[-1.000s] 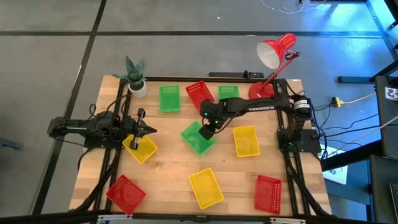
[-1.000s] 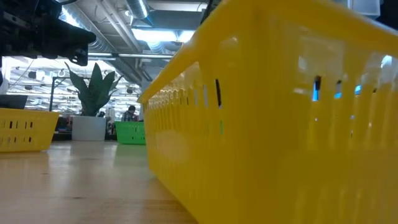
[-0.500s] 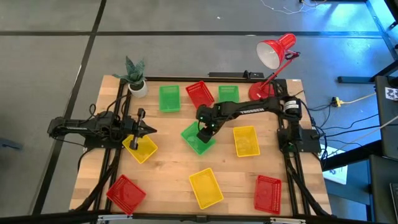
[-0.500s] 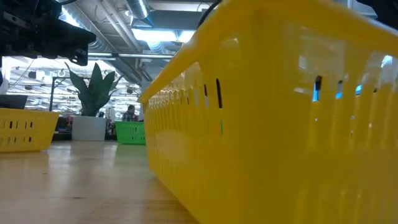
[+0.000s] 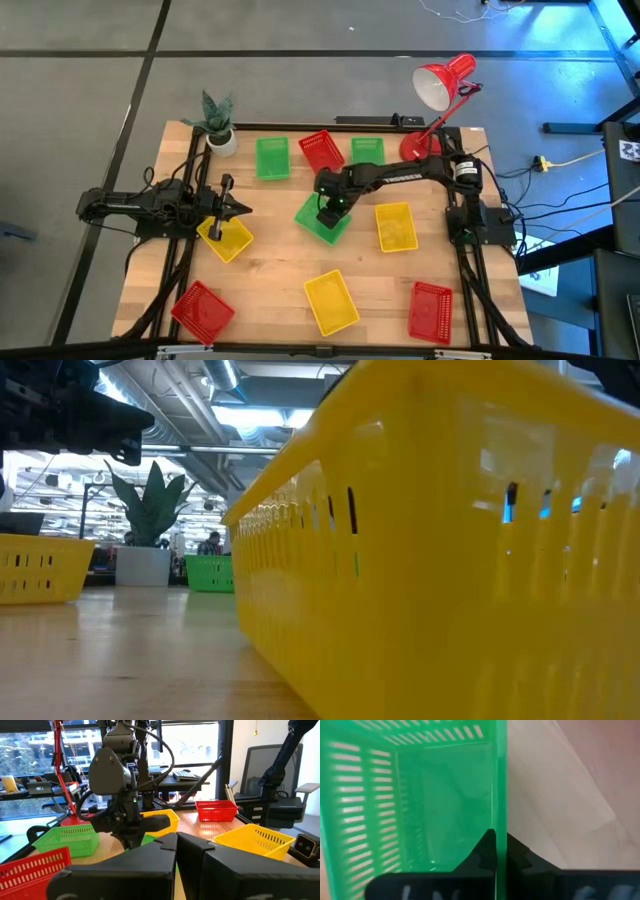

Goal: Stack baskets by color
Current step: Stack the bottom green bin on the top right green bin

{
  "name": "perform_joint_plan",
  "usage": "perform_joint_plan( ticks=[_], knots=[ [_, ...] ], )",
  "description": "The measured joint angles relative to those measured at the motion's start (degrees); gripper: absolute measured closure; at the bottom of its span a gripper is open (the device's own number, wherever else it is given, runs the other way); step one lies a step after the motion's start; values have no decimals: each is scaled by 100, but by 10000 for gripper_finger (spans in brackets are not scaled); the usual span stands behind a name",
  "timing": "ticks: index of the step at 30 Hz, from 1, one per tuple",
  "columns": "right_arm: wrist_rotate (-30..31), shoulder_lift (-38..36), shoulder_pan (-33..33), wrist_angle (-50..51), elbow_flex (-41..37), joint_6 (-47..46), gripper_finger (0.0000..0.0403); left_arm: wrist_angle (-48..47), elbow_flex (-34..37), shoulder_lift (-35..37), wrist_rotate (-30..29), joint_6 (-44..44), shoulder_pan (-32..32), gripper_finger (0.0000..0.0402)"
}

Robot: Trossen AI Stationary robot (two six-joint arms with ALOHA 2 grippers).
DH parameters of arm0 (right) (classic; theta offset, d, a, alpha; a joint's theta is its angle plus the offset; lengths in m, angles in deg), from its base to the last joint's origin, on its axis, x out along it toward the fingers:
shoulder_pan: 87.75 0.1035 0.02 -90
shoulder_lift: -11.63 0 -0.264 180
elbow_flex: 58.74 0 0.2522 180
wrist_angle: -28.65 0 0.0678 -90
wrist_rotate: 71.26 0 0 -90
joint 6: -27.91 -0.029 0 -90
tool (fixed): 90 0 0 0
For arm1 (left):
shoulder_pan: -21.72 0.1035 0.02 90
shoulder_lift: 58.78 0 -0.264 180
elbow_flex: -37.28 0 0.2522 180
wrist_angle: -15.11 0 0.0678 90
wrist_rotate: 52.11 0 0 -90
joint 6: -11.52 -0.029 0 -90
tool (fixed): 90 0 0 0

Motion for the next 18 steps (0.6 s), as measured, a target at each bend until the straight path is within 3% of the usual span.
perform_joint_plan(
  ticks=[6,18],
  knots=[
    [83,-14,4,1093,878,235,401,-1,2,0,1,-2,1,401],
    [1309,-25,4,3240,3103,794,402,-2,2,2,1,0,0,401]
  ],
)
